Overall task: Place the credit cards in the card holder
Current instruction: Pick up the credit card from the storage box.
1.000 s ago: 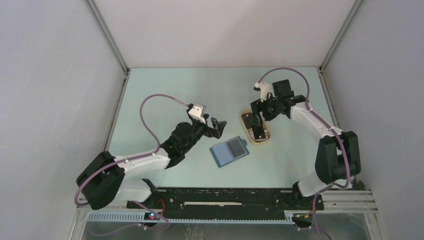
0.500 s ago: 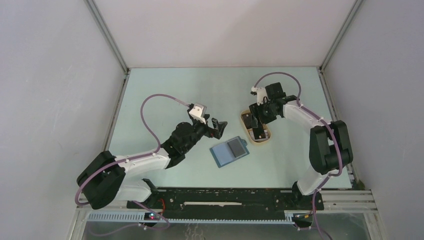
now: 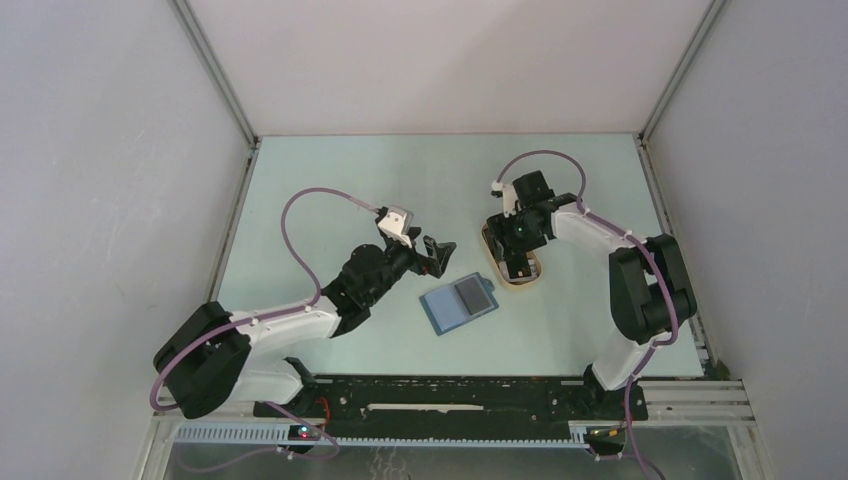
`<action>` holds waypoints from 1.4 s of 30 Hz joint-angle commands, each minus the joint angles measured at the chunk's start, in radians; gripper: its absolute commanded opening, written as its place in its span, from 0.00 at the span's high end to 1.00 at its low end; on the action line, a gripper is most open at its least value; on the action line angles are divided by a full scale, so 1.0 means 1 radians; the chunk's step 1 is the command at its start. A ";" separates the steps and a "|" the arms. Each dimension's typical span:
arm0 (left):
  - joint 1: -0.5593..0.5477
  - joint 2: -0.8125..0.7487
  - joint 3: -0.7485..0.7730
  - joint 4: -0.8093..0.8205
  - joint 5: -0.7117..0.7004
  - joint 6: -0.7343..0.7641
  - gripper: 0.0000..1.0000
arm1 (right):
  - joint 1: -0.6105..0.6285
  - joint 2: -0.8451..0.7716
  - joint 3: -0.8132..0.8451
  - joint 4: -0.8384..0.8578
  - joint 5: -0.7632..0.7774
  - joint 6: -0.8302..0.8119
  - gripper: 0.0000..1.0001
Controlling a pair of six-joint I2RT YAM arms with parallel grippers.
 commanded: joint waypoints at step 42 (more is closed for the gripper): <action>0.005 -0.003 -0.026 0.053 0.019 0.032 0.00 | 0.017 0.067 0.032 0.026 0.158 0.081 0.24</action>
